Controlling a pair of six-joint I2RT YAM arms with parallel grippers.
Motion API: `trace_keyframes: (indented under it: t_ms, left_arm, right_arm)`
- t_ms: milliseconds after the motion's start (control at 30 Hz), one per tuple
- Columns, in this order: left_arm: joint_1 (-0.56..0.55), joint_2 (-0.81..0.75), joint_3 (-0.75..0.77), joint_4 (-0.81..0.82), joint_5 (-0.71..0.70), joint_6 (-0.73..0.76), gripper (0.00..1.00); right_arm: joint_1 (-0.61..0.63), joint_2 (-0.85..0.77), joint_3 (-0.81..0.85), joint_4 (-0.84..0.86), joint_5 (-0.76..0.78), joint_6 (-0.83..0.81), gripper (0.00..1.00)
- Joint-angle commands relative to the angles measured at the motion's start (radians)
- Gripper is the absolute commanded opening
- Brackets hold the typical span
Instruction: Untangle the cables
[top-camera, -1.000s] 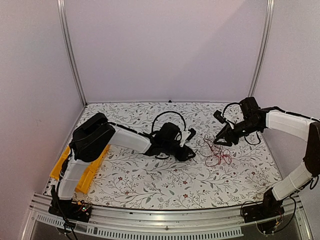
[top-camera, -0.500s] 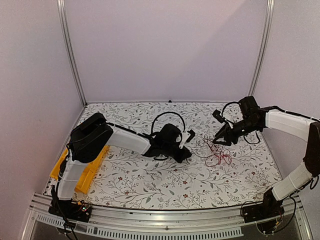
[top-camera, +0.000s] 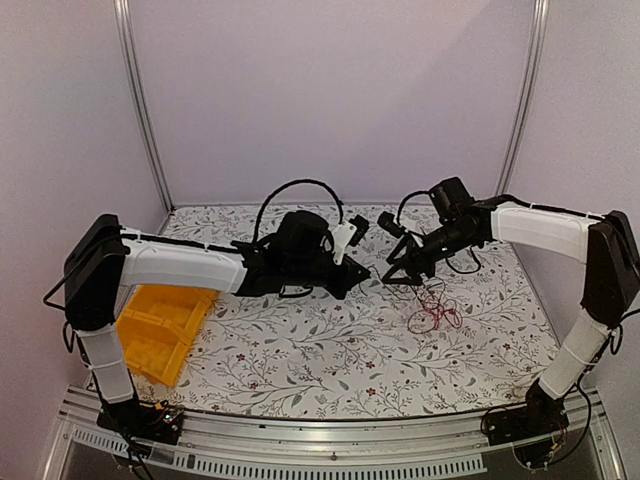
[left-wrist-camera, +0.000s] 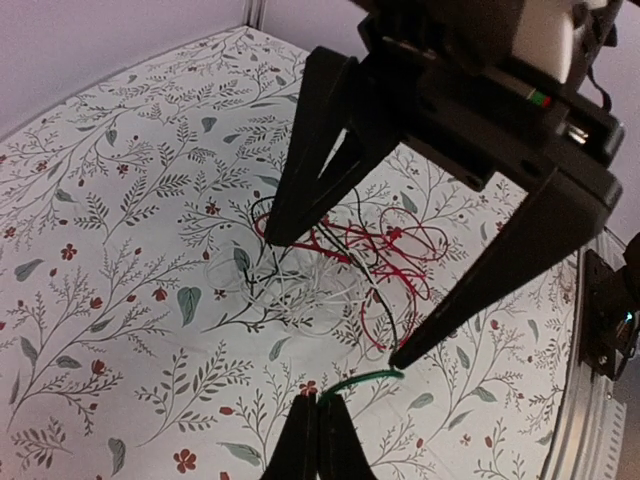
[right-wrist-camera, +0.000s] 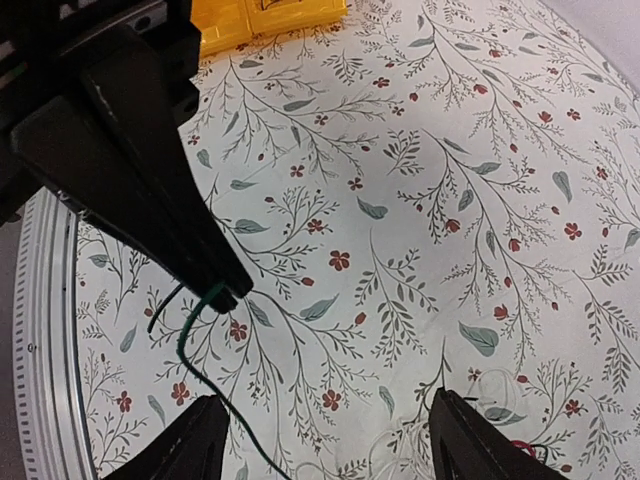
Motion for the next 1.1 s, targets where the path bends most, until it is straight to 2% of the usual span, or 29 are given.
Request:
trace_keyframes:
  t_ms: [0, 67, 100, 200, 233, 333, 400, 533, 767, 967, 1067]
  left_arm:
    - [-0.031, -0.060, -0.027, -0.006, -0.035, -0.031, 0.00]
    - [-0.037, -0.080, -0.023, -0.020, -0.047, -0.042, 0.00]
    - [-0.040, -0.088, -0.013, -0.034, -0.054, -0.050, 0.00]
    - [-0.064, -0.123, 0.019, -0.082, -0.094, -0.053, 0.00]
    - [-0.074, -0.142, 0.025, -0.087, -0.113, -0.048, 0.00]
    - [-0.092, -0.208, 0.052, -0.106, -0.164, -0.039, 0.00]
    - [-0.100, -0.261, 0.083, -0.126, -0.206, -0.024, 0.00]
    - [-0.102, -0.364, 0.163, -0.199, -0.281, 0.026, 0.00]
    - [-0.102, -0.466, 0.406, -0.338, -0.450, 0.142, 0.00]
    - [-0.099, -0.334, 0.889, -0.583, -0.451, 0.173, 0.00]
    - [-0.099, -0.285, 0.997, -0.627, -0.449, 0.182, 0.00]
  right_arm:
    - [0.000, 0.089, 0.043, 0.020, -0.110, 0.040, 0.74]
    - [0.001, 0.112, 0.023, 0.037, -0.152, 0.038, 0.72]
    - [0.001, 0.123, 0.016, 0.050, -0.165, 0.038, 0.66]
    - [0.002, 0.174, 0.008, 0.074, -0.181, 0.053, 0.24]
    - [0.001, 0.196, 0.005, 0.079, -0.193, 0.056, 0.18]
    - [0.001, 0.246, -0.016, 0.116, -0.224, 0.072, 0.12]
    - [0.001, 0.273, -0.023, 0.133, -0.224, 0.083, 0.11]
    - [-0.001, 0.301, -0.046, 0.156, -0.199, 0.092, 0.16]
    - [-0.053, 0.338, -0.064, 0.161, -0.117, 0.143, 0.11]
    - [-0.084, 0.352, -0.054, 0.174, 0.020, 0.170, 0.07]
    - [-0.108, 0.357, -0.026, 0.172, 0.064, 0.191, 0.08]
